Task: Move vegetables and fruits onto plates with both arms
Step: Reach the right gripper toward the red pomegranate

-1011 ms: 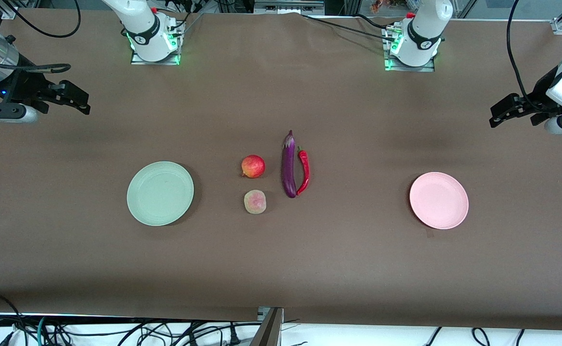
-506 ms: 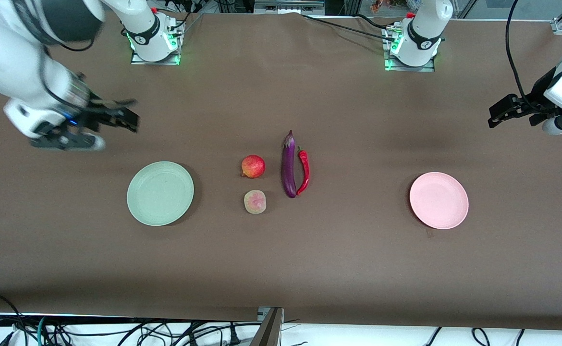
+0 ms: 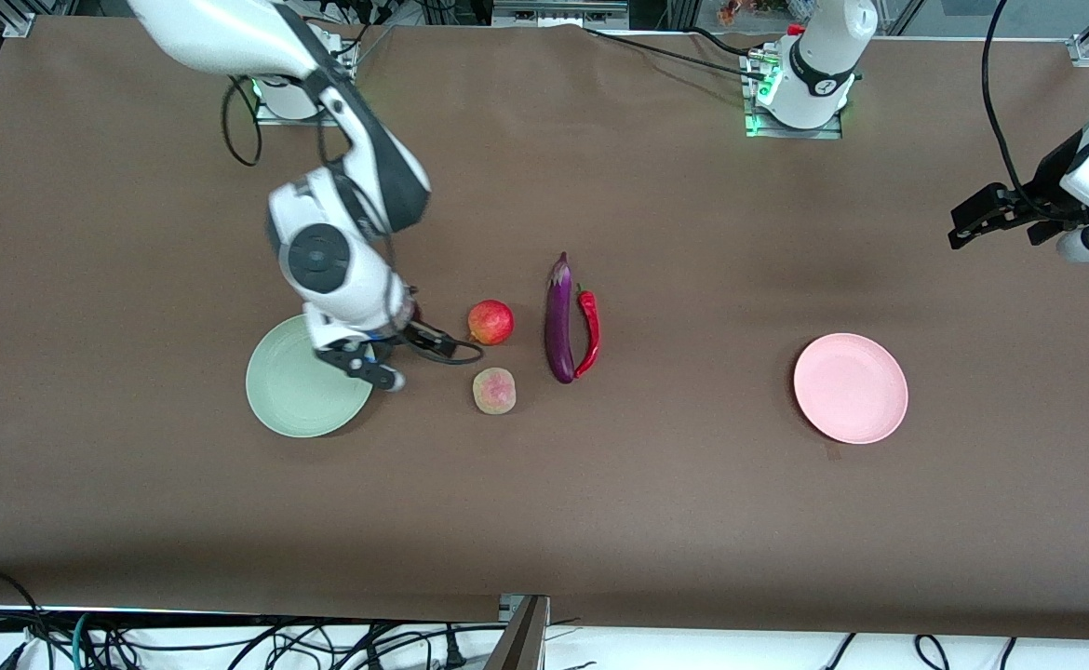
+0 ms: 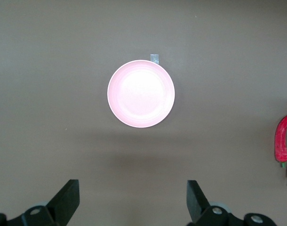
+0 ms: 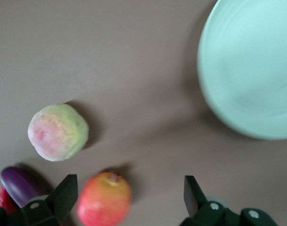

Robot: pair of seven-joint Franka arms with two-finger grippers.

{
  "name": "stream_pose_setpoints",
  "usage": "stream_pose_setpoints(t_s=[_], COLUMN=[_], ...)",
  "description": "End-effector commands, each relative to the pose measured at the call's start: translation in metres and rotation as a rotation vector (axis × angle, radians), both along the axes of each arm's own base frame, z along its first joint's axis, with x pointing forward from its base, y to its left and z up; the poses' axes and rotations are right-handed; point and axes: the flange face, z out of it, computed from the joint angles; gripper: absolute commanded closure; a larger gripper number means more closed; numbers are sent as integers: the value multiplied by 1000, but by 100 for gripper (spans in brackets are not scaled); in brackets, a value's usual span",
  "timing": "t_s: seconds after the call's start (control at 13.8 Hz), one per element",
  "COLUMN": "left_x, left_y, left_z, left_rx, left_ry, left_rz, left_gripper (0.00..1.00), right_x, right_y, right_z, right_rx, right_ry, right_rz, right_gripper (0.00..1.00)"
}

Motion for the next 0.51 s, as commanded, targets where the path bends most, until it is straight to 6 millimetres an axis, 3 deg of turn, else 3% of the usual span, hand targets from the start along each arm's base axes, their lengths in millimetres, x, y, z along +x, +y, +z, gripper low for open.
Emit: stream_pose_setpoints(t_s=[0.0, 0.29, 0.43], left_x=[2, 4, 5], left_y=[1, -2, -3], left_z=[0, -4, -5], left_rx=[-19, -19, -19], left_ry=[-6, 0, 3], left_rz=[-10, -16, -18], left_gripper=[0, 0, 0], right_x=[-9, -27, -32], right_y=[34, 66, 70], right_z=[-19, -49, -64], right_rx=[20, 55, 50], right_ry=[3, 17, 25], right_rz=[-128, -181, -179], right_gripper=[0, 0, 0])
